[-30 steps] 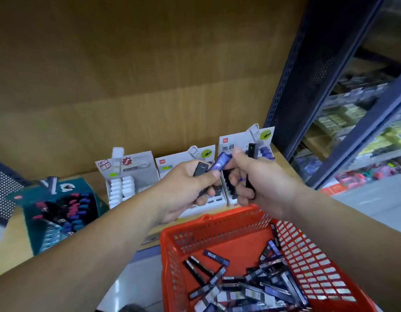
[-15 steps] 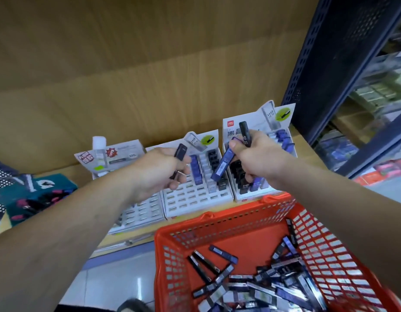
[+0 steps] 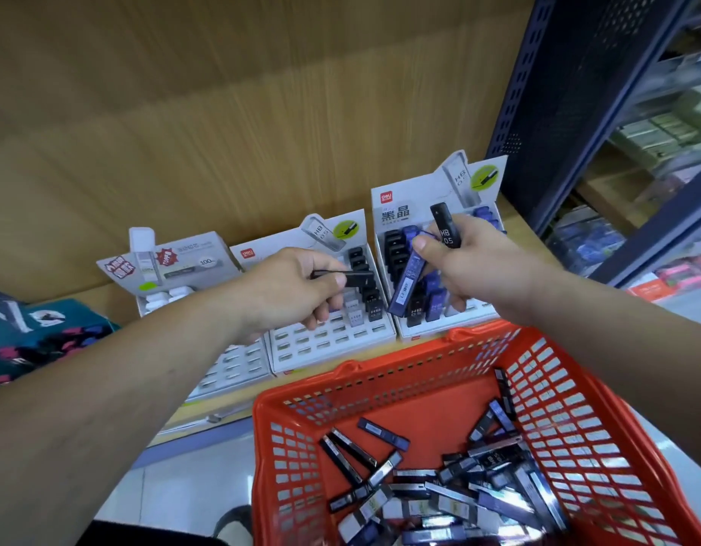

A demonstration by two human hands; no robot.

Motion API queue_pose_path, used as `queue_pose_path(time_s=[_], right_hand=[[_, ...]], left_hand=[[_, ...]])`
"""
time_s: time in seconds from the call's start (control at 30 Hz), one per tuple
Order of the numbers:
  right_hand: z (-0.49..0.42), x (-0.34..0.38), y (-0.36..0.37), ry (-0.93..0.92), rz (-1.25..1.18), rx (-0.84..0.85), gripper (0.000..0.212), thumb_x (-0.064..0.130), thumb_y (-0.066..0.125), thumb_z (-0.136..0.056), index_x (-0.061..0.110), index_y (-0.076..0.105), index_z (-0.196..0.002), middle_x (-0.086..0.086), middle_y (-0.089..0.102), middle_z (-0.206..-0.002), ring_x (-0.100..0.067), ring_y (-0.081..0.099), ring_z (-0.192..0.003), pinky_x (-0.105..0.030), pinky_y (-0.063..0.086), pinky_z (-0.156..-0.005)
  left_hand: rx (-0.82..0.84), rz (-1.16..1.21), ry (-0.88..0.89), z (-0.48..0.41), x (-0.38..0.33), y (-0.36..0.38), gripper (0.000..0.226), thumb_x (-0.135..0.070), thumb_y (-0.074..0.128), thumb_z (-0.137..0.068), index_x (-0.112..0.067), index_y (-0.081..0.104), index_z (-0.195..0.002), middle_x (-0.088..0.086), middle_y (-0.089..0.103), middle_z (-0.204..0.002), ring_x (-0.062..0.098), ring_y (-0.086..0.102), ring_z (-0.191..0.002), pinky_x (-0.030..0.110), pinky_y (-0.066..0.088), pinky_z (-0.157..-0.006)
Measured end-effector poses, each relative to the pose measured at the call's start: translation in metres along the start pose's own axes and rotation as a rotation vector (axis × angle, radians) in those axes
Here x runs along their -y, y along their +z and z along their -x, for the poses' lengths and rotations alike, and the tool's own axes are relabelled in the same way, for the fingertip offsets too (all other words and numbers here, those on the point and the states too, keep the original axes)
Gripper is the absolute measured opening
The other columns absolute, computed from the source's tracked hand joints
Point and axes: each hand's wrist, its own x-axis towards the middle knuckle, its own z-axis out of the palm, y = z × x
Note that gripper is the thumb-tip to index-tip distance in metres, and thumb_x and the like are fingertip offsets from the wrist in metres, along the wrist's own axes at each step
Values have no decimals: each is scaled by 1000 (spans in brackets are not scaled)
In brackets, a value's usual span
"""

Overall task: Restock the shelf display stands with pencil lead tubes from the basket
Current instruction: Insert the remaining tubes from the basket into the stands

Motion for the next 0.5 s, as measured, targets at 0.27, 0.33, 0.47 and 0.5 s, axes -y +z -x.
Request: queue_pose_path(time_s=[0.27,0.33,0.47,0.5], right_hand=[[18,-25,-19,-28,-58,-30,21,34,58,-105,19,57,-91,16,41,-43,-21,41,-46,-40,50,-54],[20,-29,-23,-34,-88,-35,20,32,58,-105,19,58,-90,16,41,-43,-15,40,-44,-39,48,-52],[18,-31,-33,-29,-131,-76,17,28,59,-105,20,59,-90,17,51,-45,-9,44,-42,-40,46,-54],[17,-31,-36,-27,-141,-79,16,28,59,-105,19,58,-92,16,54,-45,-7,45,-41,-40,45,-54]], left_hand=[[0,-476,86,-18,-5,37,11,-21,70,-96,-16,61,-93,5,76,-72,26,75,-72,47,64,-65],[-37,-613,130,-23,-4,42,12,-21,74,-93,-15,64,-89,4,74,-68,25,73,-70,39,60,-63],[-135,-790,199,-30,0,48,9,-21,74,-89,-16,68,-87,0,68,-78,19,62,-74,27,42,-58],[-141,-803,201,-32,0,48,8,-21,74,-89,-16,68,-86,-1,67,-77,18,61,-74,27,41,-57]])
